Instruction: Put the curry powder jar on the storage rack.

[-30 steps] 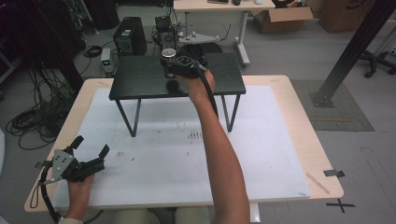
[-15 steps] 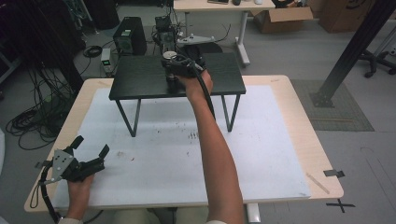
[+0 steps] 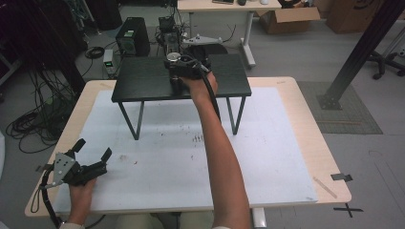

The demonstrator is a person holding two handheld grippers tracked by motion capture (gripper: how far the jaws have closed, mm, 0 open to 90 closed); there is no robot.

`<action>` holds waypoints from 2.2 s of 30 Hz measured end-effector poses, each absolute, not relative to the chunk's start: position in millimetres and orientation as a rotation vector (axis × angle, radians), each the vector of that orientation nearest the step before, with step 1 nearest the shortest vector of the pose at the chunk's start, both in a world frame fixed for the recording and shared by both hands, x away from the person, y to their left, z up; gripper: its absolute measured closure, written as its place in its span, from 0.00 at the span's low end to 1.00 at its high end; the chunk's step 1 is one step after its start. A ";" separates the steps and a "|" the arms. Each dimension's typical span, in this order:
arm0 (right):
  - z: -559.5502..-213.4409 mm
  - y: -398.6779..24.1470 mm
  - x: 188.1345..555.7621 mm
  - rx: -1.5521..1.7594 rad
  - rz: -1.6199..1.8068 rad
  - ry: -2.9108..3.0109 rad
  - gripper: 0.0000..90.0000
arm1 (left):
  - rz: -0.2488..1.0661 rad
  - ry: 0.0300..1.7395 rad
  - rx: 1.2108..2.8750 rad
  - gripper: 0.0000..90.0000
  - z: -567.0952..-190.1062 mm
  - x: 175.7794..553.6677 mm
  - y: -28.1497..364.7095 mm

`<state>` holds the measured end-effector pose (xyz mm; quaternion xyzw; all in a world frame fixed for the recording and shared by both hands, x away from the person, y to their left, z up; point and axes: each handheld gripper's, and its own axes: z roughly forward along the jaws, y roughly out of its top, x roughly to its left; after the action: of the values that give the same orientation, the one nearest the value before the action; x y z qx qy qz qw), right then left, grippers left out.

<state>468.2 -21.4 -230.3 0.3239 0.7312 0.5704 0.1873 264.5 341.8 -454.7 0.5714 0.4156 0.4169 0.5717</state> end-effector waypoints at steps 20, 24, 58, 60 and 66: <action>-219.3 -48.9 439.0 0.828 1.685 1.941 0.08 | 0.980 0.971 1.344 0.00 -454.7 264.4 341.7; -217.6 -56.3 430.4 0.834 1.687 1.919 0.04 | 0.979 0.970 1.343 0.00 -454.7 264.4 341.7; -233.2 -104.8 355.5 0.823 1.749 1.791 0.00 | 0.978 0.962 1.345 0.00 -454.8 264.1 341.7; -237.3 -107.1 352.1 0.825 1.750 1.789 0.00 | 0.978 0.962 1.345 0.00 -454.8 264.0 341.7; -246.7 -114.0 342.6 0.819 1.749 1.782 0.00 | 0.977 0.962 1.346 0.00 -454.8 264.2 341.6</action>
<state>342.6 -114.0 -246.7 0.3013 0.6561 0.6436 0.2541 264.2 341.6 -454.8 0.5742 0.4104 0.4169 0.5728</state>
